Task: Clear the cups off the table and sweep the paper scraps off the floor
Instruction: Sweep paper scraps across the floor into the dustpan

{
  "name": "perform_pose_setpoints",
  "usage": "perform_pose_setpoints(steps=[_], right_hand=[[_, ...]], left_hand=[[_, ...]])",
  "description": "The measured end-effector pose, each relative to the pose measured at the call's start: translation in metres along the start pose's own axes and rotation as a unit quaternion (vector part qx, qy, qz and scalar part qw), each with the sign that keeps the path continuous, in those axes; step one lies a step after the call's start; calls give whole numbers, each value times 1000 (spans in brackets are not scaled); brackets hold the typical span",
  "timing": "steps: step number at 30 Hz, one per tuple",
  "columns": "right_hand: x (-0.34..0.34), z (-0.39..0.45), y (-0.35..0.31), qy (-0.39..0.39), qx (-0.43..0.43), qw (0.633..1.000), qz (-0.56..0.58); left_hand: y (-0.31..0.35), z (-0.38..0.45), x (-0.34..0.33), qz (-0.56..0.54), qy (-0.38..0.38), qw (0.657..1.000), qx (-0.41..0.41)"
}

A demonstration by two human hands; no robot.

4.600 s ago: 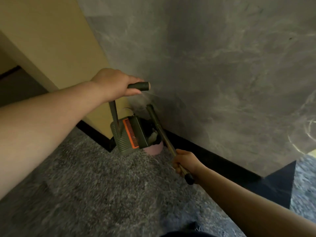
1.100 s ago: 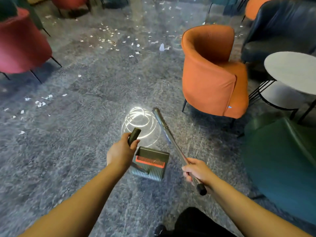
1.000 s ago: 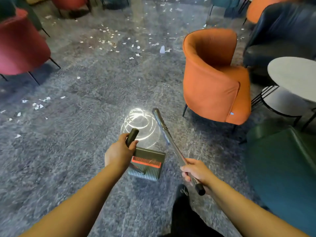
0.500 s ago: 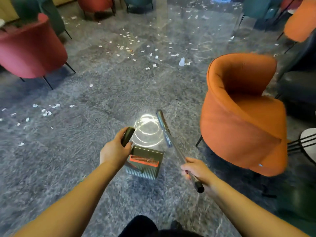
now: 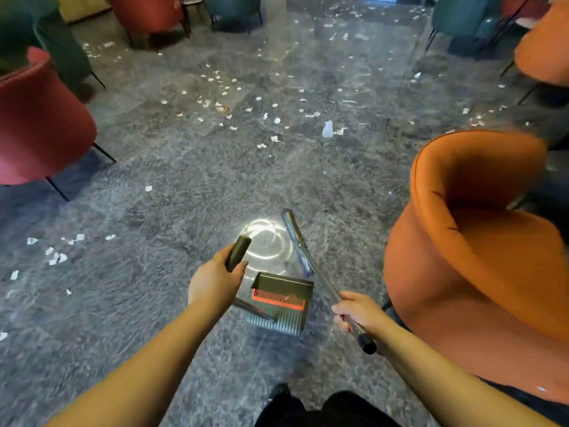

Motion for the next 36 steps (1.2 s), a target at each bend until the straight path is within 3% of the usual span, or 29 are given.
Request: perform_pose_setpoints(steps=[9, 19, 28, 36], right_hand=[[26, 89, -141, 34, -18, 999, 14], [90, 212, -298, 73, -55, 996, -22], [95, 319, -365, 104, -113, 988, 14], [71, 373, -384, 95, -151, 978, 105]], left_hand=[[17, 194, -7, 31, -22, 998, -46], [45, 392, -26, 50, -20, 998, -40], [32, 535, -51, 57, -64, 993, -81], [32, 603, -70, 50, -108, 987, -104]])
Point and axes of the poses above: each hand's wrist, its own z-axis towards the middle knuckle, its own x-axis out of the back of the hand, y = z × x, the point moved 2 cm from there along z, towards the middle knuckle, and after that the axes turned 13 degrees about -x, right-handed, at the moved point
